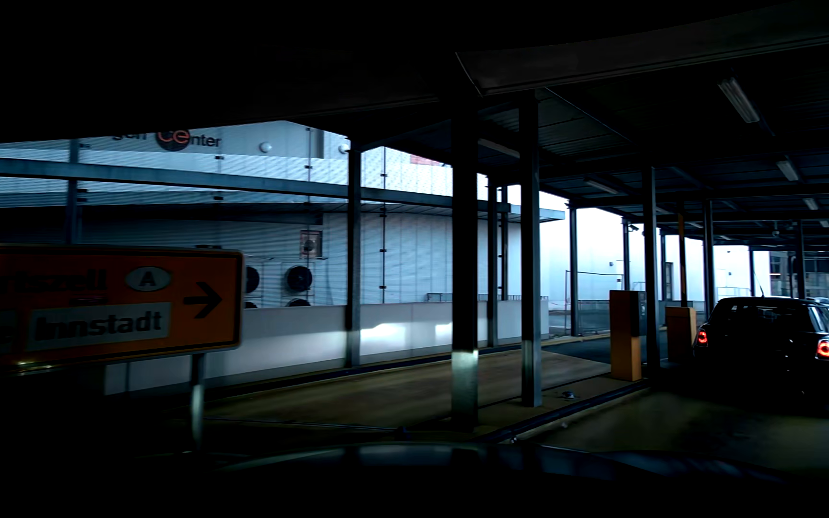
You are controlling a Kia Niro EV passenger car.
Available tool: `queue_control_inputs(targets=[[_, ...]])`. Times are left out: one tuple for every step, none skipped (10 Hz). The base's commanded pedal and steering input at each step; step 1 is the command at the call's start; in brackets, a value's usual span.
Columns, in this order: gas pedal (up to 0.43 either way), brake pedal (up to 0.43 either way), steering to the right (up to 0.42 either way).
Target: Follow the waypoints while adhering to traffic rules and regulations
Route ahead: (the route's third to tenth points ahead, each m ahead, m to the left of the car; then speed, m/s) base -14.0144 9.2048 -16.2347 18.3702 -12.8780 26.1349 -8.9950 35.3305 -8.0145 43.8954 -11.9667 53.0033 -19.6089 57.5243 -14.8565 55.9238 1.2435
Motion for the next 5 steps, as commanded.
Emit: queue_control_inputs(targets=[[0.0,0.079,0.699],[0.0,0.085,0.704],[0.0,0.091,0.706],[0.0,0.091,0.705],[0.0,0.085,0.7]])
